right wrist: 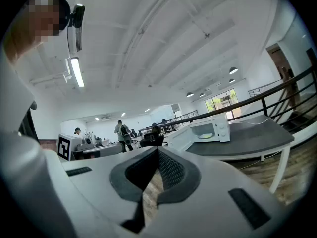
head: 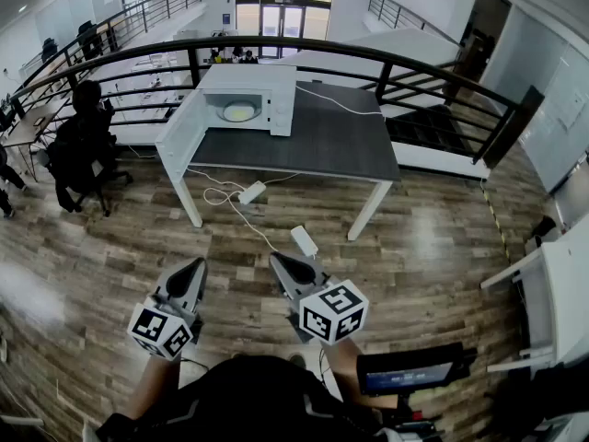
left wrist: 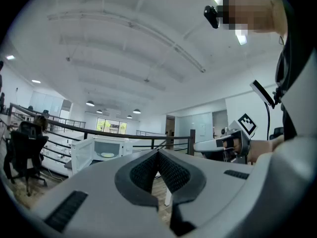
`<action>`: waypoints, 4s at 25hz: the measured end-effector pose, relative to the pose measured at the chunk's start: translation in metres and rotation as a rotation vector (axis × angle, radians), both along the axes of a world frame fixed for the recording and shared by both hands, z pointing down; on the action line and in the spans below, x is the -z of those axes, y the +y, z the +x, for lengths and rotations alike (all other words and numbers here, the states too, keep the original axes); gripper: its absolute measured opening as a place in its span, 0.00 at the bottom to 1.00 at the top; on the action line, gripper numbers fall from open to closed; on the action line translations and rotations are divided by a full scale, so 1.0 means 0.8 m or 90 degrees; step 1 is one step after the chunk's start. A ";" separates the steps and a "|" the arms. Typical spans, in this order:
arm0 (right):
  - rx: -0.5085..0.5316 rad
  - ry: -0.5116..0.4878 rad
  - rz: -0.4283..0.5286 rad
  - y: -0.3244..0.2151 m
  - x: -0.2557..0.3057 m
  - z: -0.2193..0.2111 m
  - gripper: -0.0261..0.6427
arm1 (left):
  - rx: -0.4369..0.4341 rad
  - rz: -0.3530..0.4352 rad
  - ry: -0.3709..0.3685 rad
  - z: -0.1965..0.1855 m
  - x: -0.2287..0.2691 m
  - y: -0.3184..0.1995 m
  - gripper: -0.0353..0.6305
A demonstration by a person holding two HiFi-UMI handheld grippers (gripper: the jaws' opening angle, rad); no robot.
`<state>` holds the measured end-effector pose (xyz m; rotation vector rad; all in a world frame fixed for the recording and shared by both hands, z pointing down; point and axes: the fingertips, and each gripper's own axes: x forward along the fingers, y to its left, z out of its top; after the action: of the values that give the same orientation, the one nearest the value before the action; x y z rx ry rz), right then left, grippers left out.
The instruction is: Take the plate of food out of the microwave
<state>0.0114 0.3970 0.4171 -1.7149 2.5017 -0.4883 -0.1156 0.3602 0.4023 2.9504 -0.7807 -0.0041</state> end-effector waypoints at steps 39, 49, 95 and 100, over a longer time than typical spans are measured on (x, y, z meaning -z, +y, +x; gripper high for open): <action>-0.051 -0.029 -0.005 -0.079 -0.010 -0.070 0.03 | -0.087 -0.039 0.063 -0.080 -0.005 -0.068 0.06; -0.016 -0.032 -0.005 -0.155 -0.008 -0.036 0.03 | -0.043 -0.043 0.065 -0.051 -0.005 -0.137 0.06; 0.009 -0.053 -0.029 -0.606 -0.024 0.129 0.03 | -0.002 0.008 0.056 0.097 0.030 -0.556 0.06; 0.004 -0.038 -0.021 -0.652 -0.012 0.103 0.03 | -0.008 -0.001 0.037 0.065 0.019 -0.602 0.06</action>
<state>0.0937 -0.1250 0.4266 -1.6780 2.4724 -0.5745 -0.0633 -0.1213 0.3870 2.9391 -0.7548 -0.0885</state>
